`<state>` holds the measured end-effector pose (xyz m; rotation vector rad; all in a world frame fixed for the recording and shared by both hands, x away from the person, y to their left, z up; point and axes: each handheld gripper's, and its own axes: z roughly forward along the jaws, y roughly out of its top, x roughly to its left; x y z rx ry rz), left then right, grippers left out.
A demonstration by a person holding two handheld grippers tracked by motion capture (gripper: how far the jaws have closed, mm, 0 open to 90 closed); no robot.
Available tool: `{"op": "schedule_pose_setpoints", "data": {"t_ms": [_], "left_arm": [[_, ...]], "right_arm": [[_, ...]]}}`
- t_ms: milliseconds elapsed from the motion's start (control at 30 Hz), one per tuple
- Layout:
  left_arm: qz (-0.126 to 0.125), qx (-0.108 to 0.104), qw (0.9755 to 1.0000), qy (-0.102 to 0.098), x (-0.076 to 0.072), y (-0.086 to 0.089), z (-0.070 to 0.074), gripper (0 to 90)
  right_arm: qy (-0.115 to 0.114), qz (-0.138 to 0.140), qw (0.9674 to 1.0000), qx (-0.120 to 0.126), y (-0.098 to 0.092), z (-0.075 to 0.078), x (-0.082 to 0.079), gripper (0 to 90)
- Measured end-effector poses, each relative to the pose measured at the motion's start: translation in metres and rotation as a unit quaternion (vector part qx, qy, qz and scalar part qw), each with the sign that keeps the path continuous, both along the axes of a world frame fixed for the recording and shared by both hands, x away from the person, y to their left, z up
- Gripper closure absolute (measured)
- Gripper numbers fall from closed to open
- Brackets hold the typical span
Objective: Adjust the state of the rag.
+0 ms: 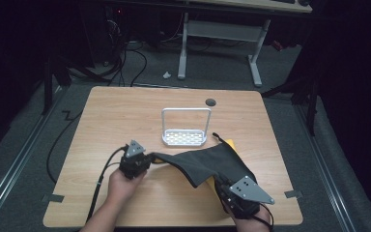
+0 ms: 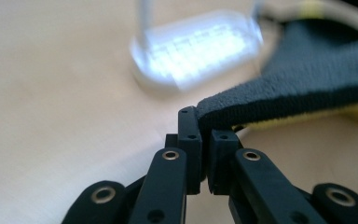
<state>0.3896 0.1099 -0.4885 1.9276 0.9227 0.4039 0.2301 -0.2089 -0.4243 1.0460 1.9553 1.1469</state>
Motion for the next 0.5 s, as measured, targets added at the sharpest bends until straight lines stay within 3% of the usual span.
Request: {"op": "schedule_pose_setpoints", "data": {"t_ms": [100, 133, 200, 267, 367, 433, 500], "left_arm": [[0.02, 0.0, 0.9975, -0.068, 0.009, 0.009, 0.028, 85.8], [0.023, 0.003, 0.997, -0.073, 0.011, 0.011, 0.028, 84.9], [0.027, 0.027, 0.999, -0.025, 0.021, 0.02, 0.017, 79.3], [0.037, 0.056, 0.9975, 0.021, 0.023, 0.031, -0.006, 75.3], [0.068, 0.043, 0.9937, 0.077, 0.016, 0.057, -0.031, 63.8], [0.084, 0.035, 0.9915, 0.093, 0.007, 0.074, -0.037, 58.4], [0.092, 0.031, 0.9906, 0.096, -0.005, 0.089, -0.037, 57.5]], "right_arm": [[0.01, 0.022, 0.9997, 0.004, 0.012, -0.004, -0.001, 86.5], [0.018, 0.039, 0.9991, -0.001, 0.02, -0.009, -0.002, 86.5], [0.044, 0.068, 0.9967, -0.004, 0.038, -0.02, -0.003, 86.5], [0.065, 0.096, 0.9931, -0.017, 0.056, -0.034, -0.005, 86.4], [0.098, 0.141, 0.9844, -0.037, 0.087, -0.056, -0.007, 86.3], [0.12, 0.164, 0.9779, -0.049, 0.106, -0.069, -0.009, 86.2], [0.131, 0.182, 0.9722, -0.065, 0.12, -0.08, -0.01, 85.7]]}}
